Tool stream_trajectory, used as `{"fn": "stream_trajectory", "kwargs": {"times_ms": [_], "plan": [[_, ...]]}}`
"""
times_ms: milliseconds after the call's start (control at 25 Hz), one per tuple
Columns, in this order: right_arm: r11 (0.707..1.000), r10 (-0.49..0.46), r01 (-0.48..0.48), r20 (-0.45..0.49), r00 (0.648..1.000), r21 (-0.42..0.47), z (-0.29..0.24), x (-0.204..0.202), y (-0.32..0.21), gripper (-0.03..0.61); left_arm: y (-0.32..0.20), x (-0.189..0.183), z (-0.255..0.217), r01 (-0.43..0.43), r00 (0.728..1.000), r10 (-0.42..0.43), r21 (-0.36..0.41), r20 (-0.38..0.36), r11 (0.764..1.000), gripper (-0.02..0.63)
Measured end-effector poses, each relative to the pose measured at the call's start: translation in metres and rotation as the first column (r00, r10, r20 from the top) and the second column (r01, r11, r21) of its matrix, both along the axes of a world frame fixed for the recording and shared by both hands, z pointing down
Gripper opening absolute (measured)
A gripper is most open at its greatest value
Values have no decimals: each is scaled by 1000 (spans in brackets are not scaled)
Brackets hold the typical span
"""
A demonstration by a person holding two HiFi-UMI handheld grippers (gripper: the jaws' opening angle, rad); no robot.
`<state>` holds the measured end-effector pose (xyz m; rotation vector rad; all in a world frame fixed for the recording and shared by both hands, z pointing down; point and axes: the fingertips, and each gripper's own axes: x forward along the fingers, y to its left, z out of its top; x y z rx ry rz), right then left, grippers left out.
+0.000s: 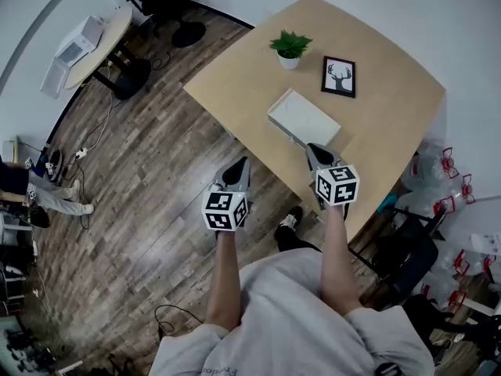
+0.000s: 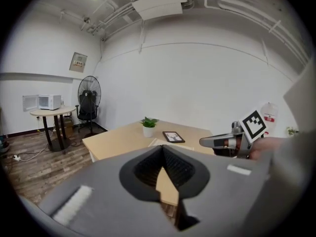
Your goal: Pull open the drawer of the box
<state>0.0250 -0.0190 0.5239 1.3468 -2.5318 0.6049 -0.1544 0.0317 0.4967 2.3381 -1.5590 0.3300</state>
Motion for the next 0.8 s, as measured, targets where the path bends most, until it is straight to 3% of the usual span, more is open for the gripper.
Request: {"fn": "stream_trajectory", "kwargs": {"times_ms": [400, 560, 800], "plan": [[998, 4, -5, -9, 1000, -58, 26, 13, -76, 2, -95, 42, 28, -138, 990, 138, -50, 5, 989, 53], [996, -3, 3, -8, 1000, -87, 36, 20, -93, 2, -116, 55, 33, -175, 983, 177, -42, 46, 984, 54], [992, -10, 3, -56, 998, -124, 55, 29, -98, 2, -128, 56, 43, -168, 986, 169, -62, 10, 984, 54]]}}
